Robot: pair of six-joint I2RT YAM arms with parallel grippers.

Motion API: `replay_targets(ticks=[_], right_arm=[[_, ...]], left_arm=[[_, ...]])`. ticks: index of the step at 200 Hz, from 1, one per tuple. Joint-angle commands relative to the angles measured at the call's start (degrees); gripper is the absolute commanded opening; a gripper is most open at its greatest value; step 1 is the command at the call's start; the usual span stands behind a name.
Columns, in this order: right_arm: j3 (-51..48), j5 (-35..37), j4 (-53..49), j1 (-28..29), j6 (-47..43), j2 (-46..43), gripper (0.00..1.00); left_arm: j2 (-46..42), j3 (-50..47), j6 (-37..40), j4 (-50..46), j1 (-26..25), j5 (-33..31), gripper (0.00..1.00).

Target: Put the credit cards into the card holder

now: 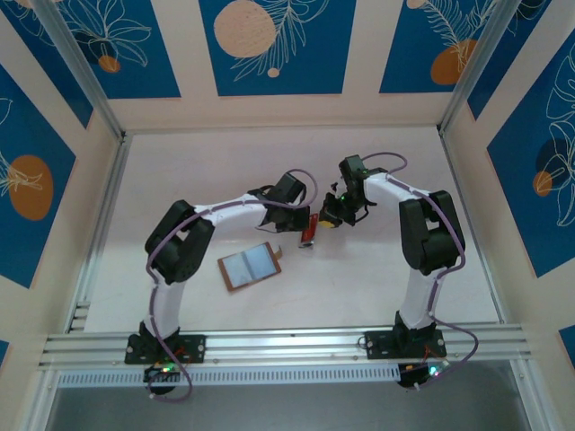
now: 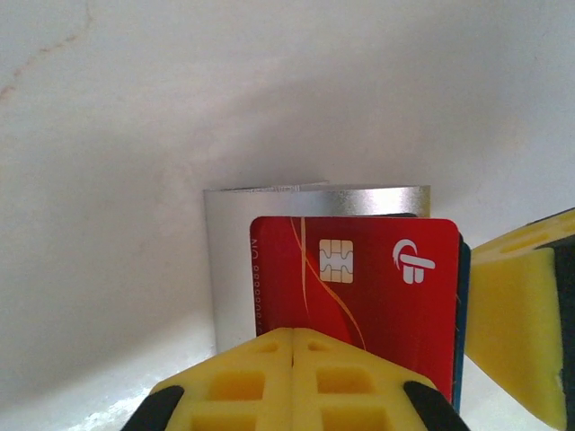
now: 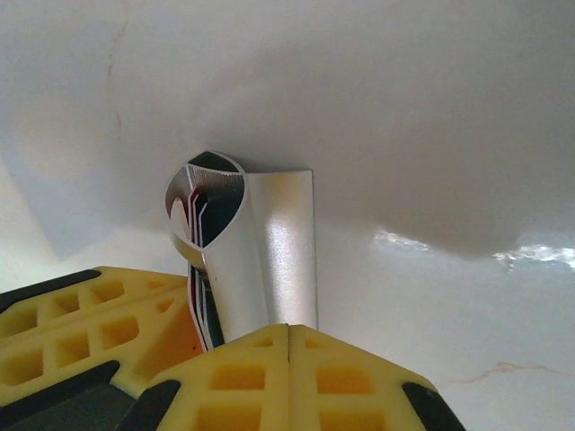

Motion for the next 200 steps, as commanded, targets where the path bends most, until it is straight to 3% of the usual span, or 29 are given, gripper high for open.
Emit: replay_targets(ticks=[1, 39, 93, 200], right_arm=[[-0.5, 1.1, -2.6, -0.4, 0.2, -2.6, 0.0], [-1.0, 3.0, -3.6, -1.1, 0.8, -3.8, 0.0], [-2.5, 7.7, -5.3, -3.4, 2.6, -8.2, 0.12], [-4.2, 3.0, -3.5, -5.0, 2.1, -9.4, 0.17]], left_arm=[[1.2, 1.8, -0.4, 0.4, -0.6, 1.9, 0.05], [1.4, 2.5, -0.9, 0.6, -1.6, 2.4, 0.05], [2.0, 3.7, -1.0, 0.6, -2.2, 3.1, 0.05], [3.0, 5.6, -1.3, 0.2, -3.3, 4.2, 0.06]])
